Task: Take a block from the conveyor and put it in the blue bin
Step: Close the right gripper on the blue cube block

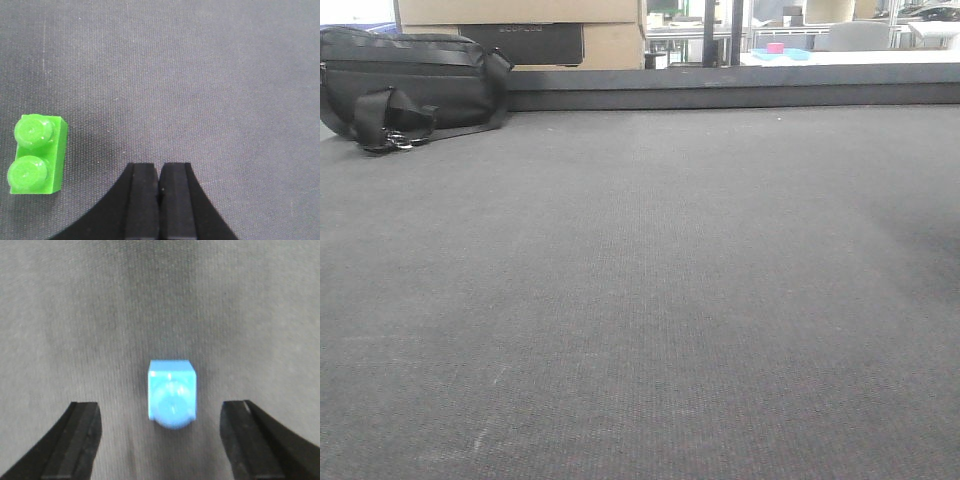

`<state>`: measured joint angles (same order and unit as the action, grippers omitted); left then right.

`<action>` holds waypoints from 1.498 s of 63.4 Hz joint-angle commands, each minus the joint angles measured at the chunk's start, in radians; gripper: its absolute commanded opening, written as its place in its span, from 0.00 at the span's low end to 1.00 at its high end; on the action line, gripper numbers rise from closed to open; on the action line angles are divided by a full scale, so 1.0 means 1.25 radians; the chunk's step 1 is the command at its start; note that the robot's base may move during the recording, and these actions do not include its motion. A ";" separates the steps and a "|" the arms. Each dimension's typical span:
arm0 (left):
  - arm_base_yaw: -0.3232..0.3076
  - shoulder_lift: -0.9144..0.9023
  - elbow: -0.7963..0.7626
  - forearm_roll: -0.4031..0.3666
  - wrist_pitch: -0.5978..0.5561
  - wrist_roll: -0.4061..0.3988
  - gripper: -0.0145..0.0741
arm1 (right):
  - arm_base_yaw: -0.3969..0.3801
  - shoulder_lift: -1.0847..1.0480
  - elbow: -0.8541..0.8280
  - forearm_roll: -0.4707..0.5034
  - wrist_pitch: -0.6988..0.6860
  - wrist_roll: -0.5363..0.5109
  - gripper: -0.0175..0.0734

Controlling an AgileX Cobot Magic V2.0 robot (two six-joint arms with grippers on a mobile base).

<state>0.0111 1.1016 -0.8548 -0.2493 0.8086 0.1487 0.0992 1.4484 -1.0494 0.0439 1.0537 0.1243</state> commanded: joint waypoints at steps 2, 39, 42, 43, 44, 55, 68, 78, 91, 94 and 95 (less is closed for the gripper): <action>0.005 0.000 -0.006 -0.010 -0.009 0.000 0.04 | 0.001 0.036 -0.004 0.007 -0.023 0.004 0.62; 0.005 0.000 -0.006 -0.011 -0.009 0.000 0.04 | -0.029 0.087 0.053 0.007 -0.101 0.011 0.62; 0.005 0.000 -0.006 -0.011 -0.009 0.000 0.04 | -0.036 0.087 0.055 0.001 -0.093 0.011 0.62; 0.005 0.000 -0.006 -0.011 -0.009 0.000 0.04 | -0.038 0.087 0.055 0.000 -0.093 0.009 0.62; 0.005 0.000 -0.006 -0.011 -0.009 0.000 0.04 | -0.038 0.087 0.055 -0.002 -0.091 0.006 0.62; 0.005 0.000 -0.006 -0.011 -0.010 0.000 0.04 | -0.044 0.089 0.068 -0.012 -0.084 -0.014 0.62; 0.005 0.000 -0.006 -0.011 -0.010 0.000 0.04 | -0.036 0.089 0.076 -0.012 -0.088 -0.018 0.62; 0.005 0.000 -0.006 -0.011 -0.010 0.000 0.04 | -0.022 0.089 0.076 -0.012 -0.097 -0.029 0.62; 0.005 0.000 -0.006 -0.011 -0.010 0.000 0.04 | -0.020 0.089 0.076 -0.012 -0.097 -0.043 0.62; 0.005 0.000 -0.006 -0.011 -0.010 0.000 0.04 | -0.020 0.089 0.076 -0.012 -0.097 -0.043 0.62; 0.005 0.000 -0.006 -0.011 -0.010 0.000 0.04 | -0.020 0.089 0.076 -0.012 -0.097 -0.043 0.62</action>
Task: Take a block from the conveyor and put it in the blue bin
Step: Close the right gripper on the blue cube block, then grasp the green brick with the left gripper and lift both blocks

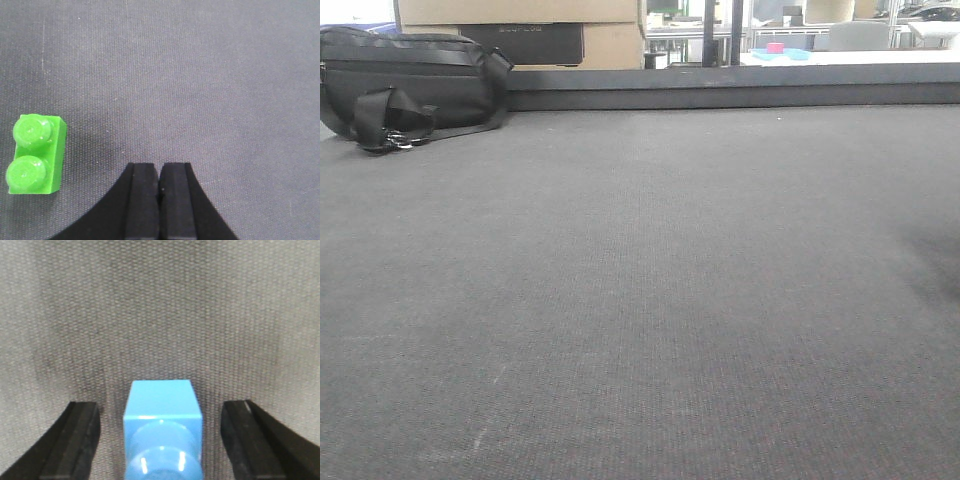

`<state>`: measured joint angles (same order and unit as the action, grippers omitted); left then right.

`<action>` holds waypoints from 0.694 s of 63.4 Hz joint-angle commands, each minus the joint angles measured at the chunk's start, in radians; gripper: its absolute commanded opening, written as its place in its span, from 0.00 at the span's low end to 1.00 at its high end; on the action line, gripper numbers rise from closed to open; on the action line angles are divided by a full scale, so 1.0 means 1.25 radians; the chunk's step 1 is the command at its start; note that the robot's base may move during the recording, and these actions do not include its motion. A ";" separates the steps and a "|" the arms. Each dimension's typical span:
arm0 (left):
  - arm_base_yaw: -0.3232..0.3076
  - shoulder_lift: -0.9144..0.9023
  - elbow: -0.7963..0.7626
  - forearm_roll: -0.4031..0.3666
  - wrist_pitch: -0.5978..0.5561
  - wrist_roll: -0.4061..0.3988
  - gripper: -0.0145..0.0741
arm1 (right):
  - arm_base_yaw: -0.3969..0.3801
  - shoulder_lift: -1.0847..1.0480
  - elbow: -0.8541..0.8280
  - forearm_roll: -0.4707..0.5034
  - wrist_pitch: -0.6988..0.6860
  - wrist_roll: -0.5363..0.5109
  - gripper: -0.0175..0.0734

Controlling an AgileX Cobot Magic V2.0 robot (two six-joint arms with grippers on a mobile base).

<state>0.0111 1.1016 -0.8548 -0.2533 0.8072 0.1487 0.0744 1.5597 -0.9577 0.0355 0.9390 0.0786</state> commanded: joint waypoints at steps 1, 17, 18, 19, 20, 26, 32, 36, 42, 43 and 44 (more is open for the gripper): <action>0.005 0.000 -0.006 -0.008 -0.009 0.000 0.04 | 0.000 0.000 0.003 -0.005 -0.005 -0.007 0.62; 0.005 0.000 -0.006 -0.008 0.003 0.000 0.04 | 0.000 0.000 0.003 -0.005 0.002 -0.007 0.31; 0.005 0.000 -0.006 -0.010 0.009 -0.002 0.04 | 0.000 0.000 0.003 -0.005 0.005 -0.007 0.28; 0.005 0.000 -0.006 -0.010 0.013 -0.008 0.04 | 0.000 0.000 0.003 -0.005 0.007 -0.007 0.24; 0.005 0.000 -0.006 -0.010 0.015 -0.020 0.04 | 0.000 0.000 0.003 -0.005 0.011 -0.007 0.19; 0.013 0.007 -0.016 0.002 0.034 -0.079 0.04 | 0.000 -0.002 0.003 -0.005 0.017 -0.007 0.01; 0.040 0.026 -0.051 0.018 0.075 -0.080 0.04 | 0.000 -0.023 0.001 0.000 0.015 -0.007 0.02; 0.059 0.050 -0.080 0.046 0.116 -0.078 0.04 | 0.000 -0.047 -0.004 0.008 0.027 -0.007 0.01; 0.070 0.097 -0.127 0.118 0.156 -0.076 0.04 | 0.000 -0.092 -0.022 0.021 0.046 -0.007 0.01; 0.070 0.106 -0.133 0.127 0.160 -0.070 0.04 | 0.000 -0.099 -0.024 0.021 0.048 -0.007 0.01; 0.070 0.114 -0.139 0.135 0.162 -0.062 0.04 | 0.000 -0.107 -0.024 0.021 0.047 -0.007 0.01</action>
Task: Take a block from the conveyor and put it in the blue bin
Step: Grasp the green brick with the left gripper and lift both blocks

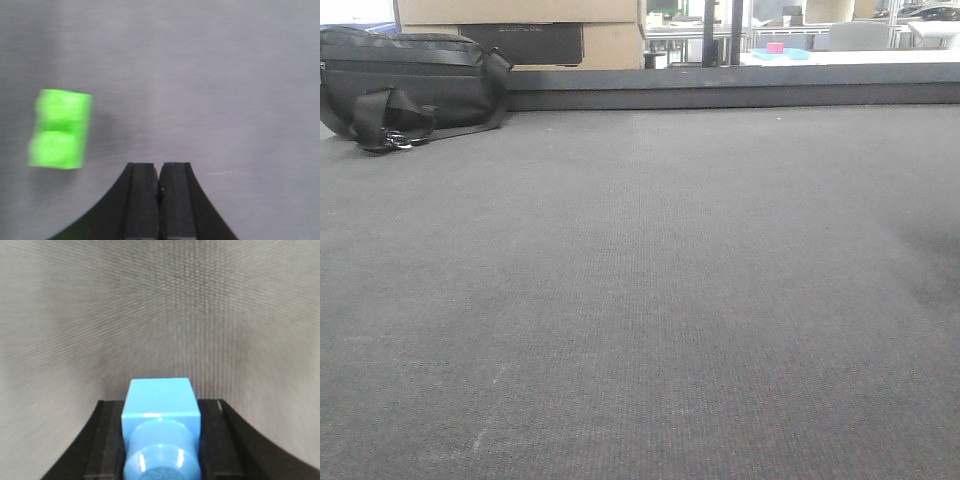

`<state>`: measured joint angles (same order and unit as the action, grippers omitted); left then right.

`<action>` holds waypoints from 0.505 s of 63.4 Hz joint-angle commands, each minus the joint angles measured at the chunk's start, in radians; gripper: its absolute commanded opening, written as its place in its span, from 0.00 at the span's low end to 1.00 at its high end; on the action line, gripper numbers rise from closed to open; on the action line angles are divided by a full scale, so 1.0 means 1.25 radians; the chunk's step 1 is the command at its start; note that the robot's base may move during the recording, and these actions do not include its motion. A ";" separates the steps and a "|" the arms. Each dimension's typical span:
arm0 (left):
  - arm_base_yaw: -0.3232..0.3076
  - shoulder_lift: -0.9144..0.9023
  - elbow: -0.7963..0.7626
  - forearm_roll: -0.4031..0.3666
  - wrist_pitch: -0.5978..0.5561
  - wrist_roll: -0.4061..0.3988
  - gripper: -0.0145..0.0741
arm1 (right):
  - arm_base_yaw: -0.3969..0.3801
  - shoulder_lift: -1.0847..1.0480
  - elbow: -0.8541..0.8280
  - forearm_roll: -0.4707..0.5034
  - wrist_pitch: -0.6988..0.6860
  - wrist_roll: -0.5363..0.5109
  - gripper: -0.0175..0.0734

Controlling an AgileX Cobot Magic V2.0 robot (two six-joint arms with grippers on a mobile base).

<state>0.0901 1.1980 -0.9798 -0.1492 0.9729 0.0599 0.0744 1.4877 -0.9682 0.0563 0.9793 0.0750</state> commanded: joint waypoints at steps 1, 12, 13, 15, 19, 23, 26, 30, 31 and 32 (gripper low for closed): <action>0.006 0.046 -0.045 0.060 0.034 0.018 0.05 | 0.000 -0.057 -0.018 0.005 0.011 -0.004 0.01; 0.006 0.169 -0.114 0.079 0.070 0.076 0.33 | 0.000 -0.146 -0.037 0.005 0.008 -0.004 0.01; 0.006 0.177 -0.118 0.083 0.070 0.076 0.37 | 0.000 -0.151 -0.038 0.005 0.008 -0.004 0.01; 0.006 0.195 -0.121 0.097 0.068 0.076 0.43 | 0.000 -0.162 -0.039 0.005 0.013 -0.004 0.01; 0.006 0.228 -0.125 0.131 0.062 0.076 0.56 | 0.000 -0.180 -0.039 0.005 0.017 -0.004 0.01; 0.006 0.258 -0.125 0.144 0.064 0.076 0.65 | 0.000 -0.194 -0.039 0.005 0.024 -0.004 0.01; 0.006 0.274 -0.125 0.144 0.060 0.076 0.69 | 0.000 -0.202 -0.039 0.005 0.027 -0.004 0.01; 0.006 0.294 -0.125 0.144 0.039 0.076 0.70 | 0.000 -0.207 -0.039 0.005 0.033 -0.004 0.01; 0.006 0.298 -0.125 0.144 0.036 0.076 0.70 | 0.000 -0.207 -0.039 0.005 0.035 -0.004 0.01; 0.006 0.300 -0.125 0.144 0.032 0.076 0.70 | 0.000 -0.207 -0.039 0.005 0.035 -0.004 0.01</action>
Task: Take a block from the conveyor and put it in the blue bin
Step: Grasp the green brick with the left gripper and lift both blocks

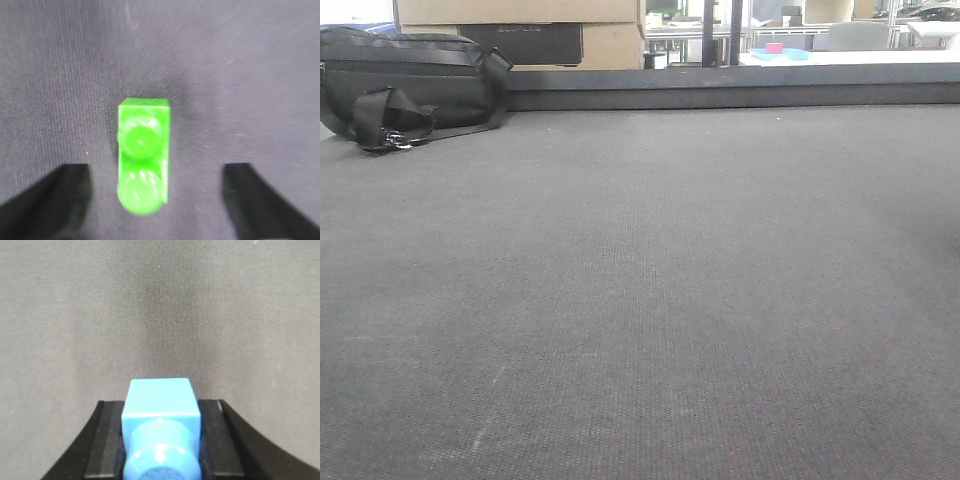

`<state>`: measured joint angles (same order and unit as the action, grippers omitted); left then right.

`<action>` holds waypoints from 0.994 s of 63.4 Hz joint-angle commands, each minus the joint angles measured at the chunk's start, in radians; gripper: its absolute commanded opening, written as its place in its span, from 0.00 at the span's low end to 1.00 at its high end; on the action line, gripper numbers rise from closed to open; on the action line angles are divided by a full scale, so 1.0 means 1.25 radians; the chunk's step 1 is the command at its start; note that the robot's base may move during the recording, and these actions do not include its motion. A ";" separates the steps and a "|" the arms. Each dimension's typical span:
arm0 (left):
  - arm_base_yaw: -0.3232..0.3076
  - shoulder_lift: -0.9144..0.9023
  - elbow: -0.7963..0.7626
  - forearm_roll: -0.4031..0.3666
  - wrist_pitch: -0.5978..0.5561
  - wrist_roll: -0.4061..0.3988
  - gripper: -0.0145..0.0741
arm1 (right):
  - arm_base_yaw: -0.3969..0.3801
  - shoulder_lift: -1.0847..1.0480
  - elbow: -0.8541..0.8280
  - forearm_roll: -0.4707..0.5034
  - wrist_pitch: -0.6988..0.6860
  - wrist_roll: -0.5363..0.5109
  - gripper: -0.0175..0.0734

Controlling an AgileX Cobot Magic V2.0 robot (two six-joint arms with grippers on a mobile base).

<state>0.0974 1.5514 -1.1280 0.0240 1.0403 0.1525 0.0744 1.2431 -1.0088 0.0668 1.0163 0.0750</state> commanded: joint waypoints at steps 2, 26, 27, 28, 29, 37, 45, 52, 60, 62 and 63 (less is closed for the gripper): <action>0.000 0.024 -0.006 0.010 -0.030 0.002 0.70 | 0.000 -0.011 -0.006 -0.004 0.007 -0.004 0.01; 0.000 0.075 0.073 0.054 -0.113 0.002 0.70 | 0.000 -0.011 -0.006 -0.004 0.009 -0.004 0.01; 0.000 0.075 0.076 0.054 -0.117 0.002 0.70 | 0.000 -0.011 -0.006 -0.004 0.009 -0.004 0.01; 0.000 0.075 0.079 0.054 -0.122 0.002 0.70 | 0.000 -0.011 -0.006 -0.004 0.007 -0.004 0.01; 0.000 0.075 0.081 0.054 -0.126 0.002 0.70 | 0.000 -0.011 -0.006 -0.004 0.006 -0.004 0.01; 0.000 0.075 0.084 0.054 -0.140 -0.001 0.60 | 0.000 -0.011 -0.006 -0.004 0.004 -0.004 0.01; 0.000 0.075 0.084 0.053 -0.150 -0.001 0.40 | 0.000 -0.011 -0.006 -0.004 0.002 -0.004 0.01; 0.000 0.075 0.084 0.053 -0.155 -0.001 0.19 | 0.000 -0.011 -0.006 -0.004 0.002 -0.004 0.01; 0.000 0.066 0.070 0.045 -0.126 -0.001 0.04 | 0.000 -0.011 -0.006 -0.001 0.002 -0.004 0.01; 0.000 0.059 0.065 0.039 -0.126 -0.001 0.04 | 0.000 -0.013 -0.006 0.004 0.001 -0.004 0.01; 0.000 0.054 0.063 0.036 -0.126 -0.001 0.04 | 0.000 -0.013 -0.006 0.006 0.001 -0.004 0.01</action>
<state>0.0974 1.6488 -1.0331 0.0863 0.8732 0.1562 0.0744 1.2376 -1.0094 0.0705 1.0273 0.0750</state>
